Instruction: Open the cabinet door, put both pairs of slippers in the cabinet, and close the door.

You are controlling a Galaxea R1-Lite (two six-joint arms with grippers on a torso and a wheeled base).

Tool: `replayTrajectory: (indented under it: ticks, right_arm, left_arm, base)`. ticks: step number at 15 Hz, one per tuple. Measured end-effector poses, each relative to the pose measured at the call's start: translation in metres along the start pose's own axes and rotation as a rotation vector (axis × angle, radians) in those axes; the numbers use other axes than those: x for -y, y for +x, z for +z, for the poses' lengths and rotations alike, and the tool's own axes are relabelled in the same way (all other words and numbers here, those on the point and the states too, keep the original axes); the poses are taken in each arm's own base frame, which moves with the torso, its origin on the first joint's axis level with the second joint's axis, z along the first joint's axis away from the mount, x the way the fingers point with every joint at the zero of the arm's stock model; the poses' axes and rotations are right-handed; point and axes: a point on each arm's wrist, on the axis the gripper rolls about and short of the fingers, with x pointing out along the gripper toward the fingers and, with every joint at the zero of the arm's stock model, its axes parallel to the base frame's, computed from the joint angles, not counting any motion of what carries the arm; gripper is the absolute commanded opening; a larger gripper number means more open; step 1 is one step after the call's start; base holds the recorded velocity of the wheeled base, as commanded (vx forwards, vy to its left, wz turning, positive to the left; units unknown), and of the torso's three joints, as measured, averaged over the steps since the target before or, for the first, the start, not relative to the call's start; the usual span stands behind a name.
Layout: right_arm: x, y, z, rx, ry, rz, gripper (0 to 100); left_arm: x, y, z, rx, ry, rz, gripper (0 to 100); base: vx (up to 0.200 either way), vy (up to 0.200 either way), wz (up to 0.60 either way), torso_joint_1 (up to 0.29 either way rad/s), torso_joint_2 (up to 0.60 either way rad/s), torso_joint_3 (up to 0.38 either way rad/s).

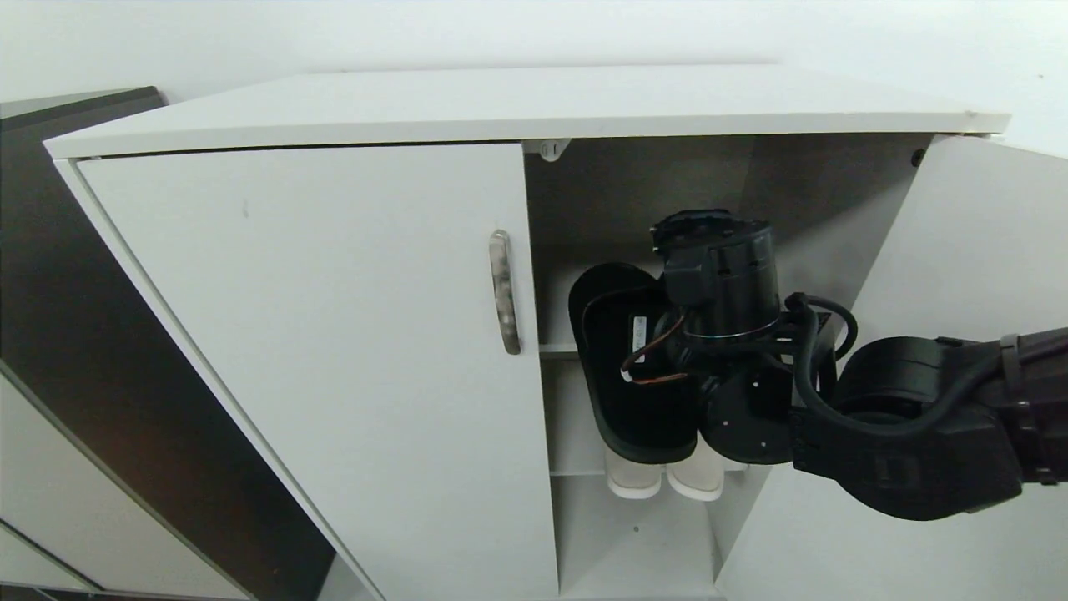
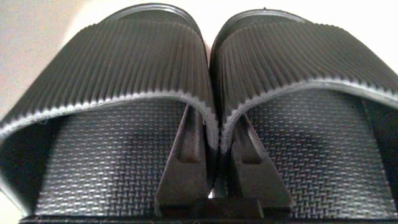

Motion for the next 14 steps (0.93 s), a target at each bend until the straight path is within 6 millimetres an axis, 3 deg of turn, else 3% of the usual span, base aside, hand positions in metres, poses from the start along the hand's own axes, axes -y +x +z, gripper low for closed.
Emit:
replayTrajectory:
  ticks: [3, 8, 12, 14]
  right_arm:
    - [0.005, 0.013, 0.005, 0.002, -0.010, 0.001, 0]
    - [0.004, 0.052, 0.021, 0.020, 0.010, -0.061, 0]
    - [-0.001, 0.071, 0.040, -0.001, -0.001, -0.085, 0]
    - [-0.003, 0.078, 0.040, -0.004, 0.000, -0.078, 0]
  left_arm:
    - [0.000, 0.000, 0.000, 0.000, 0.000, 0.000, 0]
    - [0.000, 0.000, 0.000, 0.000, 0.000, 0.000, 0]
    - [0.000, 0.000, 0.000, 0.000, -0.002, 0.000, 0]
    - [0.000, 0.000, 0.000, 0.000, -0.002, 0.000, 0]
  base:
    - [0.000, 0.000, 0.00, 0.000, 0.00, 0.000]
    - [0.000, 0.000, 0.00, 0.000, 0.00, 0.000]
    - [0.000, 0.000, 0.00, 0.000, 0.00, 0.000]
    - [0.000, 0.000, 0.00, 0.000, 0.00, 0.000]
